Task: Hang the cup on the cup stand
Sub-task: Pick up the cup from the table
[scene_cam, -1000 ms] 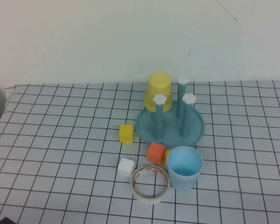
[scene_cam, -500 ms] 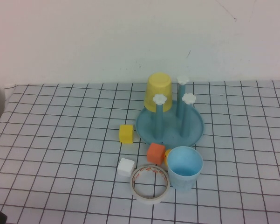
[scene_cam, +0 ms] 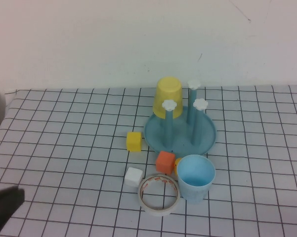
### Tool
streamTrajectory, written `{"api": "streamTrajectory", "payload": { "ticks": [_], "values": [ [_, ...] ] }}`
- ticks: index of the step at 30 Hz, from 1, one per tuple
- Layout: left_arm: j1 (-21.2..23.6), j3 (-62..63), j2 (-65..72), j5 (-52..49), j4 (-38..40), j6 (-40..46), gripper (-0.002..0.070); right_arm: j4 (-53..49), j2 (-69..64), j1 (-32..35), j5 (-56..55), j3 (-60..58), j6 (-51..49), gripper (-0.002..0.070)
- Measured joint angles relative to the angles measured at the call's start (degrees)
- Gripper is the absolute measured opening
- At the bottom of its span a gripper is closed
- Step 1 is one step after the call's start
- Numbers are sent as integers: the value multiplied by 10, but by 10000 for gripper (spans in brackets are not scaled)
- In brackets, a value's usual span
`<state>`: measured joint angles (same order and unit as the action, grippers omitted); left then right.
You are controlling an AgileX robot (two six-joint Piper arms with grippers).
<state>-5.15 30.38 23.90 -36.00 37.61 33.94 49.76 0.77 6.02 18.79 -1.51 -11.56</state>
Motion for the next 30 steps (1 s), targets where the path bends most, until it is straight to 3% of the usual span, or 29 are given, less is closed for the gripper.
{"api": "streamTrajectory", "payload": {
  "ticks": [6, 13, 24, 30],
  "values": [
    [-58, 106, 132, -72, -39, 60, -1, 1, 0, 0, 29, 0, 44, -1],
    [-146, 218, 317, -148, -147, 54, -1, 1, 0, 0, 81, 0, 87, -1],
    [-312, 411, 550, -215, -351, -92, -1, 1, 0, 0, 88, 0, 116, -1],
    [-375, 487, 634, -253, -398, -136, -1, 1, 0, 0, 88, 0, 116, -1]
  ]
}}
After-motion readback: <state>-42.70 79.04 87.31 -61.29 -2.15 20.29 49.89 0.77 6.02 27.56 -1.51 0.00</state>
